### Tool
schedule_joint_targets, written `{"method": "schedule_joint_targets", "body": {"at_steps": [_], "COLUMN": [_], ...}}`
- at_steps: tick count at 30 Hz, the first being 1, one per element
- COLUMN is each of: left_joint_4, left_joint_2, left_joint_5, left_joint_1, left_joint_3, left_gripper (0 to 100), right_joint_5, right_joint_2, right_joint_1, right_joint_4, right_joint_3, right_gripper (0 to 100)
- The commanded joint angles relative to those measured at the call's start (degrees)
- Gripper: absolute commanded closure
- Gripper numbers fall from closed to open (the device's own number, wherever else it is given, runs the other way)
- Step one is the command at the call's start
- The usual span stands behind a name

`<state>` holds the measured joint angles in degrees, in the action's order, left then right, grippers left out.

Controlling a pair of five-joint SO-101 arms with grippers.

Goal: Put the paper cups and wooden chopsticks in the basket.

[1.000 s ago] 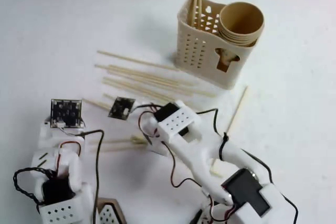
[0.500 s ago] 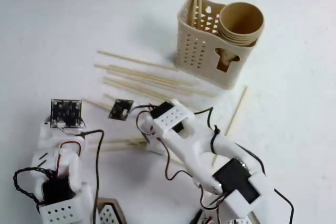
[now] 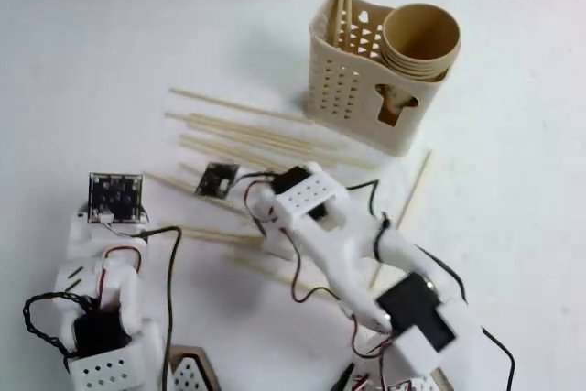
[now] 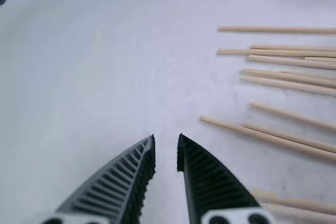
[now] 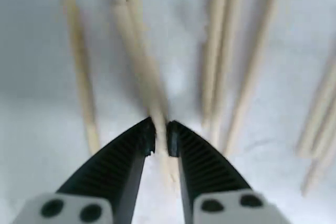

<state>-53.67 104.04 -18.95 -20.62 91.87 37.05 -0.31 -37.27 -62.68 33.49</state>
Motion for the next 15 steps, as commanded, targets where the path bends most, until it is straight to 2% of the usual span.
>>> {"method": "schedule_joint_targets", "body": {"at_steps": [1,10,15], "left_joint_4": [0.2,0.2,0.2], "left_joint_2": [0.7,0.7,0.7], "left_joint_5": [-0.7,-0.7,-0.7], "left_joint_1": [-0.7,-0.7,-0.7], "left_joint_3": [-0.4,-0.4,-0.4], "left_gripper": [91,91,91], "right_joint_5": [0.5,-1.8,-1.7], "right_joint_2": [-8.7,-19.5,-17.5], "right_joint_1": [2.5,2.8,-1.4], "right_joint_4": [-2.2,-4.1,2.4], "right_joint_3": [-0.6,1.8,4.4], "right_gripper": [98.0,98.1,98.1]}}
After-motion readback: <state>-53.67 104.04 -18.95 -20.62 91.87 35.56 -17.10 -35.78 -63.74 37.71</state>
